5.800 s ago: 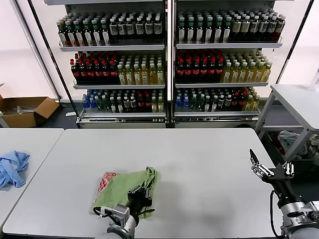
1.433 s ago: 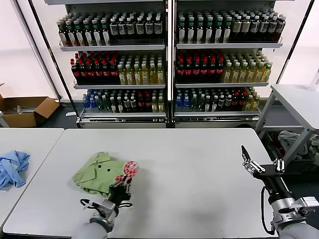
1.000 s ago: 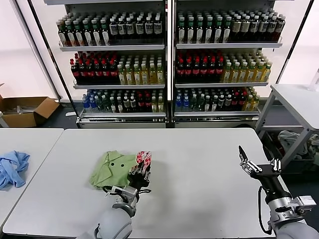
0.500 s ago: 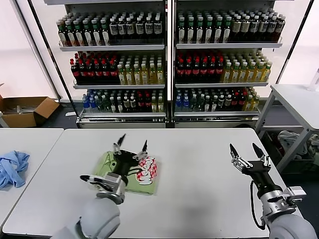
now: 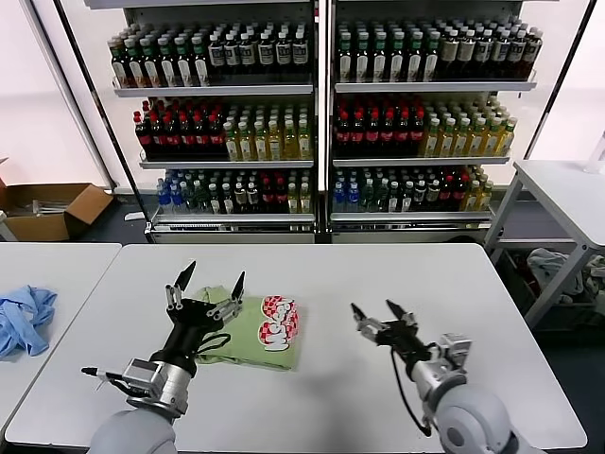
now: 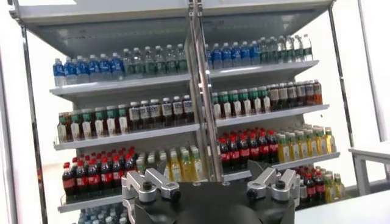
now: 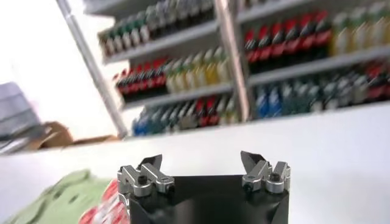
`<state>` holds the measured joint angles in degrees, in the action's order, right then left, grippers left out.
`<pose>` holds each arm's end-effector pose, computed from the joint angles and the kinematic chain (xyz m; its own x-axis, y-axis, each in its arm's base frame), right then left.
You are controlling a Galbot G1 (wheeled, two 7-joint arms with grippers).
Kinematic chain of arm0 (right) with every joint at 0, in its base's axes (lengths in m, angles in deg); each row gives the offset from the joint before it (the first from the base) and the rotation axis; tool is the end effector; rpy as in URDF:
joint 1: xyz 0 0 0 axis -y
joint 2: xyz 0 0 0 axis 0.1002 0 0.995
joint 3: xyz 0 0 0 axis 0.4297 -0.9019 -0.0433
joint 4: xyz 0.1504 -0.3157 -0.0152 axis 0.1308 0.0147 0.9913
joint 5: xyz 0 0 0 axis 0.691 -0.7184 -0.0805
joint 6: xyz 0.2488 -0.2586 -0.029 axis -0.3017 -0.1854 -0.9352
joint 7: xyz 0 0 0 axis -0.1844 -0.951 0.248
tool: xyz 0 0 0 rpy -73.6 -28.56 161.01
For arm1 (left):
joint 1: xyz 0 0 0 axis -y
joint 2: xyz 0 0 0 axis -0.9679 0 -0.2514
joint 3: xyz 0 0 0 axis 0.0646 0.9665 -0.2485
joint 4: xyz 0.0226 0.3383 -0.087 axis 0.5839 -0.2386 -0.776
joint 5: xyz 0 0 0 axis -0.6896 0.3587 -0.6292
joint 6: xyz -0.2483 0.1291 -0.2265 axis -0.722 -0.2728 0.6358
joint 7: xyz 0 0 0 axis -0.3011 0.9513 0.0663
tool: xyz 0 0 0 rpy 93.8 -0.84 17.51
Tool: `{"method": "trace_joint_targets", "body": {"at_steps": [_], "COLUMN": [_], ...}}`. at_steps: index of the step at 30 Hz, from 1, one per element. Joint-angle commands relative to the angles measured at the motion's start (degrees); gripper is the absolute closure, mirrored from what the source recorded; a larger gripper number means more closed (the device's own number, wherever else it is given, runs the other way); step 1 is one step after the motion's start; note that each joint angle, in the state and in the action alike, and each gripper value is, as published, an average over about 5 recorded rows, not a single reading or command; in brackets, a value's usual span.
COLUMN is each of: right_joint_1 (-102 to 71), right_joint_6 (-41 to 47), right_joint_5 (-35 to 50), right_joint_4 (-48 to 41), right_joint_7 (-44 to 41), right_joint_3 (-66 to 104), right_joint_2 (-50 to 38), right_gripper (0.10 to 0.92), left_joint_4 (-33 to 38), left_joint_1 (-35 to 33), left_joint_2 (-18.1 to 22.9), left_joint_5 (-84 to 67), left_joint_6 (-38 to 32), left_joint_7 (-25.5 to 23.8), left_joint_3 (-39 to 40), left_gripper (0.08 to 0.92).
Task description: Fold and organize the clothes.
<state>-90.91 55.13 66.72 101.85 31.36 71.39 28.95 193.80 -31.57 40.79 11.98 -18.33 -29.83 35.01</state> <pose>0.2657 -0.0086 -0.2326 -0.8561 -0.4027 0.3240 -0.3139 0.9031 0.2931 0.2149 0.0125 -0.2005 -0.9823 0.1810 -0.0490 0.1735 0.9764 0.1286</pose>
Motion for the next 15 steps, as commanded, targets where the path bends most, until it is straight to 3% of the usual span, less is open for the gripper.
{"method": "trace_joint_targets", "body": {"at_steps": [1,15], "right_joint_1": [12.84,21.42], "right_joint_6": [10.37,8.14], "right_joint_5": [4.90,0.94], "right_joint_4": [-8.61,-25.66], "right_joint_7": [2.83,-0.63], "right_joint_3": [-19.67,-21.68], "right_joint_2": [5.45,15.51], "right_gripper": [0.203,0.207], "left_joint_4": [2.43,2.04], "left_joint_1": [-8.36,-8.25], "left_joint_2": [1.38,2.18], "left_joint_5": [0.13,0.13], "left_joint_6": [-3.14,-1.38], "left_joint_7": [-3.77,-3.59], "left_joint_3": [-5.92,-6.03], "left_gripper": [0.177,0.177]}}
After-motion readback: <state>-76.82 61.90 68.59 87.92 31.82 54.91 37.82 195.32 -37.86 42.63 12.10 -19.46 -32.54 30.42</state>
